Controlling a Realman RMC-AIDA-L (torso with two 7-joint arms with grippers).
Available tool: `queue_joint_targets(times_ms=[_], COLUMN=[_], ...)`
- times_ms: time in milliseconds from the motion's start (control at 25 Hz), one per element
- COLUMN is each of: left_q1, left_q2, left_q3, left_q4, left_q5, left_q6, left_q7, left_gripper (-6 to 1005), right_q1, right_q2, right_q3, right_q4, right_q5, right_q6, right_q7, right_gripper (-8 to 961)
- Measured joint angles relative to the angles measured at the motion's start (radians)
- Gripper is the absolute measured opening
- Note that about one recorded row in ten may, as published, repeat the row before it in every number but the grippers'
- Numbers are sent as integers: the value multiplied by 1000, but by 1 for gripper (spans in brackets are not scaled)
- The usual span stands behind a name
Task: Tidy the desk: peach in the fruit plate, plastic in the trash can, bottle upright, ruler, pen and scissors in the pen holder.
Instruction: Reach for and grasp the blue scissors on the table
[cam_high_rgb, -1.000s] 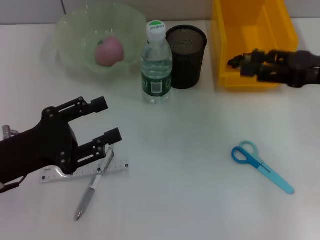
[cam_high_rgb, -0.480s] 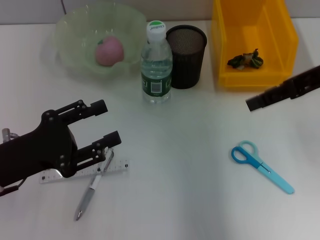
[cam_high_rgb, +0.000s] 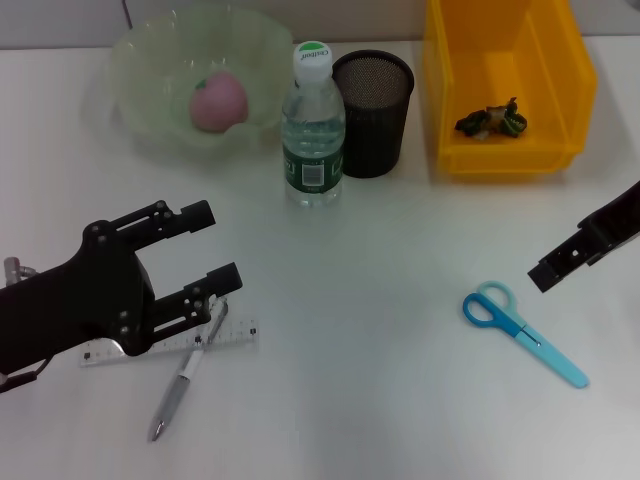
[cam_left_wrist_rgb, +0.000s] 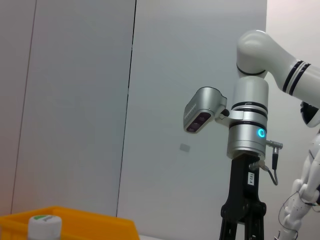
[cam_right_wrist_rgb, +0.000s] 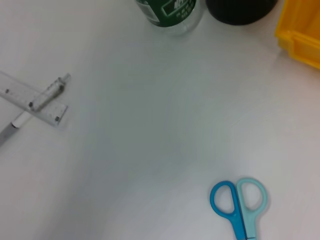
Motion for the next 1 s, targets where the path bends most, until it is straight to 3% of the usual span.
queue_joint_targets(times_ms=[1000], left_q1=[-4], left_q2=[2], left_q3=[-8], left_q4=[-28], left_q5=[0], left_q6=[-14], left_q7=[28], left_gripper=[667], right_q1=[-27], right_q2=[5], right_q3=[-46], right_q4=[-9], right_q5=[-95], right_q6=[15], right_q7=[-30], right_gripper=[783])
